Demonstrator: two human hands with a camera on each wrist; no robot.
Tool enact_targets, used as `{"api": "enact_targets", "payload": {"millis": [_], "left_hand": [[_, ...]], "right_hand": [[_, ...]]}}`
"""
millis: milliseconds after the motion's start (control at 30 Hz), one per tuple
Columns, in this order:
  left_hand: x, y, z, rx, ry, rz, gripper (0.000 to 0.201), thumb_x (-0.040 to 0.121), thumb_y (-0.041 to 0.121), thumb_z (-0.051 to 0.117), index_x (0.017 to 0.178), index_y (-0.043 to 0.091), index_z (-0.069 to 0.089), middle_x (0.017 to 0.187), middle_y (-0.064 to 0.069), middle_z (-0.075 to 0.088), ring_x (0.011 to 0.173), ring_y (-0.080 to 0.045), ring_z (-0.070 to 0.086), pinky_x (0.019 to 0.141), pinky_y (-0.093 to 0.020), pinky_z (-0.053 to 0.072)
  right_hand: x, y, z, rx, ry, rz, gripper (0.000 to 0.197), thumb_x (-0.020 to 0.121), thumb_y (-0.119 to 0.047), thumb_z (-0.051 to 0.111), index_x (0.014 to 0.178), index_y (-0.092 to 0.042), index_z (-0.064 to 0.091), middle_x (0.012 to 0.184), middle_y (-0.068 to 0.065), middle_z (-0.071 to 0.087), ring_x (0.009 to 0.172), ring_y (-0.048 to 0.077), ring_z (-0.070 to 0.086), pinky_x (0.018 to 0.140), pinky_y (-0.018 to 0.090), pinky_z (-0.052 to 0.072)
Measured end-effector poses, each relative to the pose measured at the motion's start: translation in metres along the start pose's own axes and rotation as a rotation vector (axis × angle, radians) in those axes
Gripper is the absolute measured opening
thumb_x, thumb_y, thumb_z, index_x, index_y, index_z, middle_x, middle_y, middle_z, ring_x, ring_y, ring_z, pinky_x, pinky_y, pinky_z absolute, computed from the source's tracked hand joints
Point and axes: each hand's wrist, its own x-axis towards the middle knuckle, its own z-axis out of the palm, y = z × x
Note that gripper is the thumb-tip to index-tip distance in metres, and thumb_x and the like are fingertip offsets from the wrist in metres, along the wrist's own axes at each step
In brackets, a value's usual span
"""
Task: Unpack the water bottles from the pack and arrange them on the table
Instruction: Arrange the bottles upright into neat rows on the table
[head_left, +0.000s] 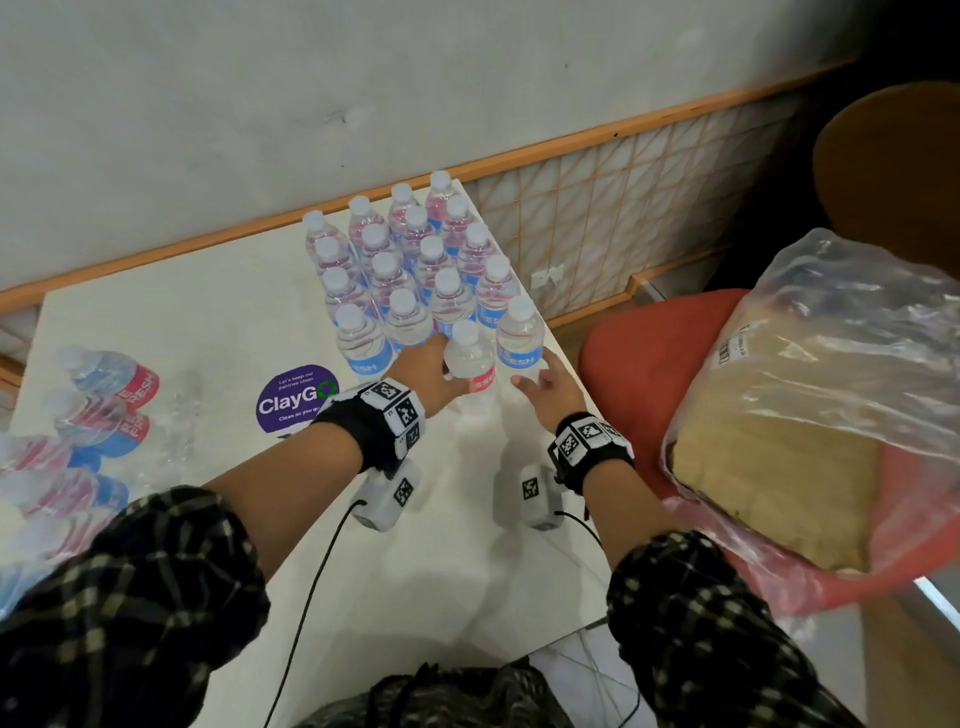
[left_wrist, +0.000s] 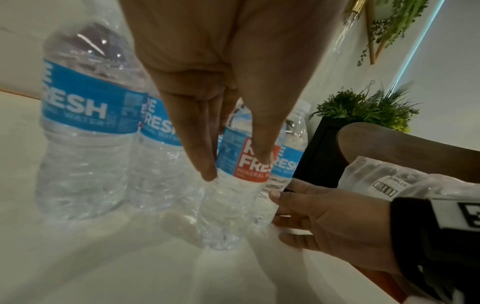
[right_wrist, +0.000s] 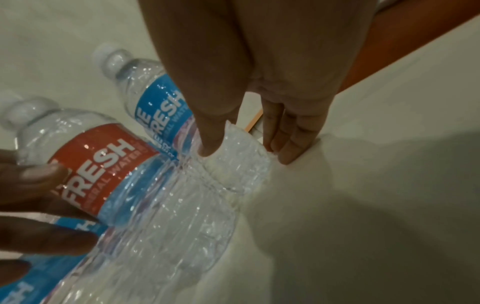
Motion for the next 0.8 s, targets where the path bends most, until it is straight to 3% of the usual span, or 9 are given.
{"api": "enact_targets", "payload": {"millis": [133,233,333,400,467,533,633,700,800], "left_hand": [[0.009,0.005,-0.019,0.145,-0.048,0.153,0.073,0.077,0.016,0.073,0.140,0.014,0.035,0.135,-0.012,0.051,0.123,-0.031,0.050,0.101,-0.042,0.042],[0.016,0.011,-0.033,0.259,-0.095,0.234,0.074,0.077,0.007,0.071,0.140,0.025,0.038,0.140,-0.005,0.047,0.121,-0.027,0.051,0.098,-0.038,0.044],[0.017,0.016,-0.038,0.352,-0.070,0.190,0.056,0.076,0.027,0.076,0.124,0.025,0.048,0.116,-0.001,0.058,0.105,-0.027,0.056,0.084,-0.035,0.046],[0.017,0.015,-0.037,0.364,-0.018,0.130,0.061,0.073,0.047,0.074,0.121,0.020,0.047,0.112,-0.001,0.058,0.104,-0.027,0.056,0.081,-0.035,0.046],[0.016,0.011,-0.030,0.269,0.017,0.090,0.072,0.070,0.056,0.073,0.123,0.016,0.046,0.115,-0.003,0.058,0.105,-0.025,0.057,0.084,-0.038,0.048],[0.014,0.009,-0.025,0.137,-0.009,0.098,0.073,0.069,0.045,0.078,0.125,0.014,0.043,0.114,-0.003,0.057,0.105,-0.025,0.056,0.087,-0.037,0.047],[0.011,0.005,-0.023,0.101,-0.074,0.126,0.072,0.072,0.016,0.078,0.132,0.018,0.040,0.120,-0.009,0.059,0.111,-0.028,0.055,0.094,-0.039,0.046],[0.015,0.004,-0.023,0.117,-0.040,0.128,0.065,0.073,0.013,0.077,0.128,0.016,0.043,0.112,-0.012,0.062,0.105,-0.030,0.058,0.089,-0.040,0.049],[0.019,0.008,-0.017,0.100,0.018,0.112,0.063,0.070,0.020,0.080,0.122,0.010,0.044,0.109,-0.013,0.060,0.100,-0.030,0.057,0.084,-0.038,0.048]], "right_hand": [[0.002,0.004,0.000,0.010,0.019,-0.006,0.067,0.087,-0.030,0.066,0.145,-0.025,0.034,0.138,0.013,0.050,0.127,0.022,0.048,0.100,0.028,0.037],[0.002,0.006,0.000,0.007,0.017,-0.015,0.066,0.087,-0.032,0.065,0.145,-0.026,0.035,0.136,0.012,0.051,0.127,0.020,0.048,0.097,0.024,0.035],[0.002,0.007,-0.001,0.012,0.008,-0.013,0.064,0.088,-0.031,0.064,0.145,-0.027,0.034,0.136,0.012,0.052,0.127,0.019,0.048,0.095,0.022,0.033],[0.002,0.008,-0.002,0.022,0.007,-0.012,0.064,0.089,-0.029,0.064,0.145,-0.026,0.034,0.137,0.012,0.051,0.127,0.018,0.048,0.096,0.022,0.034],[0.002,0.009,-0.002,0.024,0.006,-0.011,0.063,0.089,-0.029,0.063,0.145,-0.026,0.034,0.137,0.012,0.050,0.127,0.018,0.048,0.096,0.022,0.034],[0.002,0.009,-0.002,0.015,0.006,-0.013,0.062,0.089,-0.029,0.063,0.144,-0.027,0.035,0.136,0.012,0.051,0.126,0.018,0.049,0.099,0.024,0.036],[0.001,0.010,-0.002,0.016,0.013,-0.009,0.060,0.089,-0.029,0.062,0.143,-0.029,0.036,0.135,0.011,0.051,0.124,0.018,0.050,0.101,0.027,0.037],[0.001,0.011,-0.002,0.005,0.014,-0.004,0.059,0.090,-0.029,0.062,0.143,-0.029,0.036,0.134,0.010,0.052,0.124,0.018,0.049,0.098,0.025,0.036],[0.001,0.010,-0.002,0.014,0.033,0.009,0.059,0.089,-0.029,0.063,0.142,-0.029,0.038,0.133,0.009,0.053,0.123,0.017,0.051,0.095,0.023,0.036]]}}
